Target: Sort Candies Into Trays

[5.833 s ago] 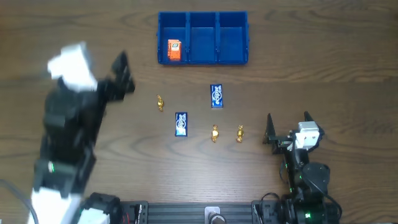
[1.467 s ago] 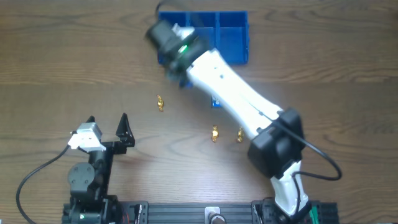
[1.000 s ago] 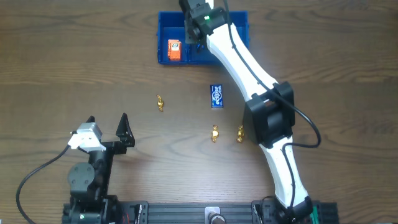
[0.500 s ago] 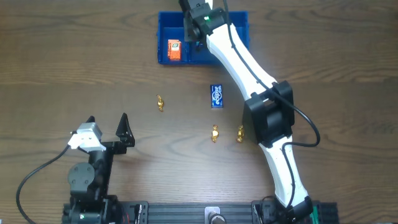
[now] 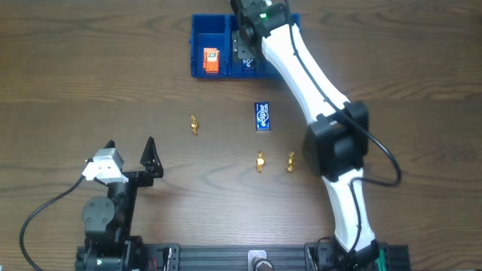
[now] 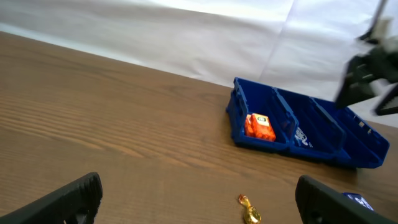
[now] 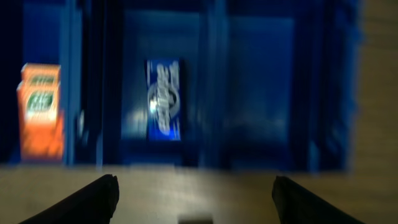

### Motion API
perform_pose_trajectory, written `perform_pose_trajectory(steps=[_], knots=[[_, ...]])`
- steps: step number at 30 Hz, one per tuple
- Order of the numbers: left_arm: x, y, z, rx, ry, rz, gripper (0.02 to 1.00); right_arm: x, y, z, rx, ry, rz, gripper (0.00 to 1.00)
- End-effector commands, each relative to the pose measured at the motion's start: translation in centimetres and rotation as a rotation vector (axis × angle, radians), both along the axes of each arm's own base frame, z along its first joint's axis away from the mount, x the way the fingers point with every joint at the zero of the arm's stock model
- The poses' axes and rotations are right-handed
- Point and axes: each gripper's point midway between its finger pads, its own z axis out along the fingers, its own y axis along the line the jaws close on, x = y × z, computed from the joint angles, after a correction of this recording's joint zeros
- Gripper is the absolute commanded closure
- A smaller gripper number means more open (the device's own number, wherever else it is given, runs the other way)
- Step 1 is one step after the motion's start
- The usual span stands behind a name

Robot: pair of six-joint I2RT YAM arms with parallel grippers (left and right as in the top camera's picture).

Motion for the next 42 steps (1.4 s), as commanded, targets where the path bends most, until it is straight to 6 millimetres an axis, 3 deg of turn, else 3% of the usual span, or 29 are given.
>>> perform_pose_trajectory(steps=[1,5,9,19,24,31,36,39,42], knots=[[-0.1,-0.1,-1.6,0.023,0.049,-0.008,0.02,-5.9,0.3,1.8,0.014,0.037,-0.017,0.169],[-0.1,-0.1,-1.6,0.023,0.049,-0.008,0.02,-9.9,0.8,-4.7,0.029,0.173,0.008,0.167],[-0.1,-0.1,-1.6,0.023,0.049,-0.008,0.023,-11.6,0.8,-10.2,0.027,0.203,-0.005,0.167],[-0.1,-0.1,-1.6,0.023,0.049,-0.008,0.02,-12.3,-1.4,-13.4,0.016,0.237,-0.059,0.18],[-0.1,-0.1,-1.6,0.023,0.049,-0.008,0.02,-12.5,-1.2,-14.9,0.014,0.268,-0.059,0.272],[-0.1,-0.1,-1.6,0.023,0.049,-0.008,0.023,-12.4,-0.8,-15.0,0.037,0.269,-0.059,0.671],[-0.1,-0.1,-1.6,0.023,0.049,-0.008,0.02,-12.3,-0.5,-14.7,0.046,0.261,-0.055,0.752],[-0.1,-0.1,-1.6,0.023,0.049,-0.008,0.02,-11.4,0.7,-11.5,0.078,0.205,-0.035,0.763],[-0.1,-0.1,-1.6,0.023,0.049,-0.008,0.02,-9.5,1.6,-5.4,0.11,0.107,-0.021,0.763]])
